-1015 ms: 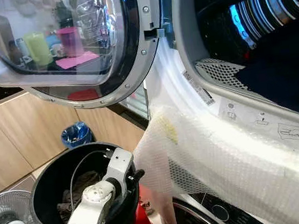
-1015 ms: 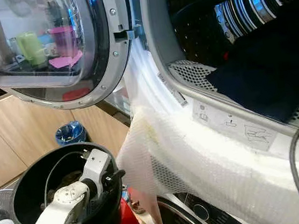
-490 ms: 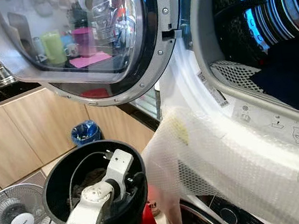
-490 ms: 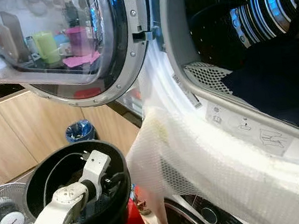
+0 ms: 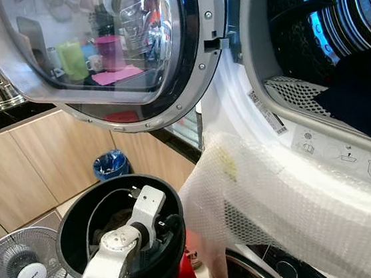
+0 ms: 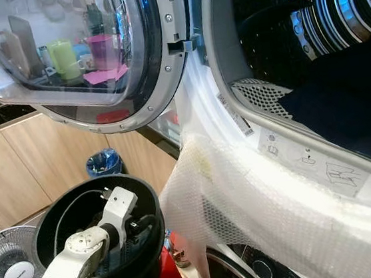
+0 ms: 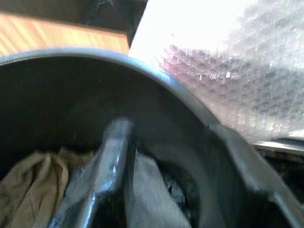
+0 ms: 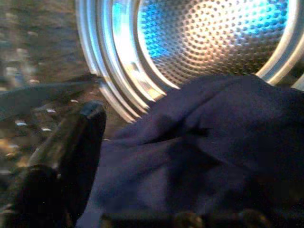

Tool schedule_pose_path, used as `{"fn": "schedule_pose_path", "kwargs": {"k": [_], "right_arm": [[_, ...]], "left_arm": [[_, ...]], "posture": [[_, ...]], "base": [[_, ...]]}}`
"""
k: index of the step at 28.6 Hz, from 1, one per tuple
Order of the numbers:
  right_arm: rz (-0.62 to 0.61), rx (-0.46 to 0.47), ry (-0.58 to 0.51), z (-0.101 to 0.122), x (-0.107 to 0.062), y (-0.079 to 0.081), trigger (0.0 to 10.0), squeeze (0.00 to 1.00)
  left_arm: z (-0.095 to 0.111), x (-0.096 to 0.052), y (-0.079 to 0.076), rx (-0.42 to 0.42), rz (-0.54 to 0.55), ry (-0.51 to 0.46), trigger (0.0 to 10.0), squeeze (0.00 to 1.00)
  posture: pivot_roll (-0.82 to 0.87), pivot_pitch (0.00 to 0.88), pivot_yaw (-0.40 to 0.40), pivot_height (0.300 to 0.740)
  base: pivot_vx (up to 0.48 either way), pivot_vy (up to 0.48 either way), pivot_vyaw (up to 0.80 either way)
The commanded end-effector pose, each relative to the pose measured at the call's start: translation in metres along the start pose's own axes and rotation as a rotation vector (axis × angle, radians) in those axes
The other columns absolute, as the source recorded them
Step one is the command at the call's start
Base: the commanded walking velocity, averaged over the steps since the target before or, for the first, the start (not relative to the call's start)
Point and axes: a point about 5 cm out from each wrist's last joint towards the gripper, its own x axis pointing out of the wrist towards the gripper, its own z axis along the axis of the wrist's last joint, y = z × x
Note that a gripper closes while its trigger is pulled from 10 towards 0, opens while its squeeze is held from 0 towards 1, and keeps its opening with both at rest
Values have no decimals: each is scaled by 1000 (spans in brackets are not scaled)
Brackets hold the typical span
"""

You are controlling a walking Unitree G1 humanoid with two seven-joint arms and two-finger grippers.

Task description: Clothes washing

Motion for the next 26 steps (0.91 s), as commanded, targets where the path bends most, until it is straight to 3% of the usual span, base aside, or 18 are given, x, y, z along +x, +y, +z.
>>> {"fn": "schedule_pose_path", "kwargs": {"k": [1,4,5,6,7,10,11,16,21,23,26], "right_arm": [[87,-10,-37,6,-11,10,10000,1000],[281,-81,-51,2,-24,36,10000,933],[321,-96,-46,0,-28,41,10000,655],[364,-115,-45,-1,-31,46,10000,655],[407,-142,-56,-3,-37,53,10000,0],[490,-203,-66,-5,-48,62,10000,0],[501,-259,-67,-6,-52,61,10000,0],[521,-327,-65,-7,-63,52,10000,0],[699,-486,-83,-18,-93,48,10000,0],[716,-496,-69,-22,-95,47,10000,0],[581,-435,-93,-16,-73,48,10000,0]], "left_arm": [[2,-1,0,19,-8,5,10000,0],[2,-2,0,18,-9,4,10000,0],[2,-2,0,19,-9,4,10000,0],[2,-2,0,19,-10,4,10000,0],[3,-2,0,19,-12,4,10000,0],[2,-2,0,20,-16,5,10000,0],[2,-2,0,22,-17,5,10000,0],[3,-3,0,24,-21,9,10000,0],[1,-4,-2,40,-71,20,10000,0],[-1,-5,-3,62,-86,31,10000,0],[-1,-5,0,60,-73,32,10000,0]], "posture": [[155,0,12,740],[157,0,12,740],[157,0,12,740],[157,0,12,740],[157,0,16,740],[158,0,14,740],[156,0,17,740],[153,0,18,740],[149,0,15,740],[150,0,15,740],[142,0,18,740]], "base": [[0,0,0],[0,0,0],[0,0,0],[0,0,0],[0,0,0],[0,0,0],[0,0,0],[0,0,0],[0,0,0],[0,0,0],[0,0,0]]}}
